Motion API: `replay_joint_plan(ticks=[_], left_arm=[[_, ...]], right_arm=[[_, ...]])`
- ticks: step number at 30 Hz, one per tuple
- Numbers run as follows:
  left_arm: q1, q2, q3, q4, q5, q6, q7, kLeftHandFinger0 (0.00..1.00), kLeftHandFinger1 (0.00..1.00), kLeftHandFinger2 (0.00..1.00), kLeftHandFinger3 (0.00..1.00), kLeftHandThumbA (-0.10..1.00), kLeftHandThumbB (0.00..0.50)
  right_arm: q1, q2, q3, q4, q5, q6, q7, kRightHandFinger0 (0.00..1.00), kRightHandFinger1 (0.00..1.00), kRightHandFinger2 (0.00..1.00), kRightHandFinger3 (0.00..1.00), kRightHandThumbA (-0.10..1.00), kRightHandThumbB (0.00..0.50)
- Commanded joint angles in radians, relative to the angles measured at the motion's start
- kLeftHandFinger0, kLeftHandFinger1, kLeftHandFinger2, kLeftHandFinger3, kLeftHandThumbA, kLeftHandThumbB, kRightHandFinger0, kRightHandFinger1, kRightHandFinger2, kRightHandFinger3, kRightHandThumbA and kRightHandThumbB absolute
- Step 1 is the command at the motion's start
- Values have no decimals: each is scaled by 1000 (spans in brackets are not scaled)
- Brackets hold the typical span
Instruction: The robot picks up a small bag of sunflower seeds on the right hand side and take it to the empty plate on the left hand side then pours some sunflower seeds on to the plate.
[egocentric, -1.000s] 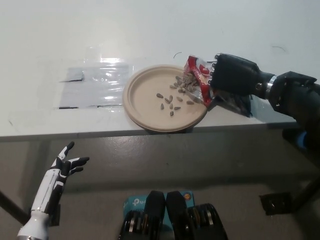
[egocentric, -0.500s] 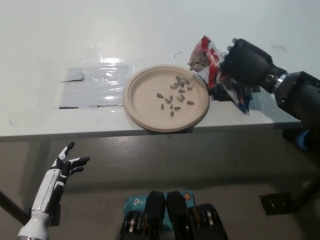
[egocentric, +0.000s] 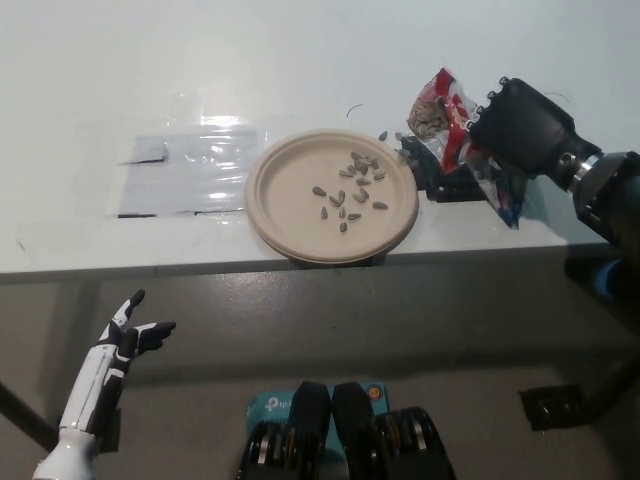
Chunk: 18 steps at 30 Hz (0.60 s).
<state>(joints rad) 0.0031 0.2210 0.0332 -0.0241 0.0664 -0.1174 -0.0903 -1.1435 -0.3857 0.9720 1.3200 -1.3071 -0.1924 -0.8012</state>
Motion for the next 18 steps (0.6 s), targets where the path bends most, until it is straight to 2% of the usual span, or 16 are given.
replay_joint_plan(ticks=[1, 2, 3, 4, 5, 6, 7, 8, 9, 13, 18], left_arm=[[4, 3, 7, -25, -8, -20, 3, 843, 781, 718, 1000, 1000, 205], [3, 4, 7, -26, -5, -19, 4, 841, 781, 719, 1000, 1000, 206], [1, 5, 5, -24, 2, -21, 6, 827, 777, 720, 1000, 1000, 200], [-3, 5, 5, -22, 4, -23, 6, 816, 775, 718, 1000, 1000, 209], [-4, 5, 5, -20, 0, -23, 5, 813, 774, 717, 1000, 1000, 210], [-3, 4, 5, -22, 0, -20, 5, 799, 766, 715, 1000, 1000, 206], [-3, 5, 4, -24, -1, -18, 3, 797, 765, 716, 1000, 1000, 205], [-2, 6, 3, -25, 2, -16, 3, 796, 765, 716, 1000, 1000, 206], [-2, 7, 3, -25, 4, -14, 2, 801, 763, 713, 1000, 1000, 213], [-6, 9, -1, -25, 5, -19, -1, 785, 730, 687, 1000, 1000, 206], [-16, 15, -2, -35, 19, -1, 1, 796, 730, 692, 1000, 1000, 210]], right_arm=[[-33, -22, -8, -11, 39, -2, 16, 0, 0, 22, 385, -86, 302], [-30, -19, -34, -12, 72, -46, 14, 0, 45, 42, 328, -99, 302], [-28, -18, -55, -12, 100, -83, 16, 41, 145, 126, 352, 35, 282], [-27, -17, -77, -14, 126, -106, 68, 422, 591, 630, 768, 307, 365], [-26, -14, -105, -15, 163, -135, 140, 559, 657, 718, 833, 347, 343], [-27, -7, -122, -26, 180, -132, 241, 941, 1000, 1000, 1000, 526, 441], [-25, -6, -127, -35, 181, -129, 263, 1000, 1000, 1000, 1000, 551, 460], [-19, -3, -137, -44, 191, -132, 284, 1000, 1000, 1000, 1000, 582, 492], [-17, 0, -143, -49, 198, -135, 304, 1000, 1000, 1000, 1000, 626, 500], [-1, 11, -204, -84, 260, -142, 429, 1000, 1000, 1000, 1000, 670, 500], [12, 0, -236, -133, 276, -154, 490, 1000, 1000, 1000, 1000, 846, 500]])
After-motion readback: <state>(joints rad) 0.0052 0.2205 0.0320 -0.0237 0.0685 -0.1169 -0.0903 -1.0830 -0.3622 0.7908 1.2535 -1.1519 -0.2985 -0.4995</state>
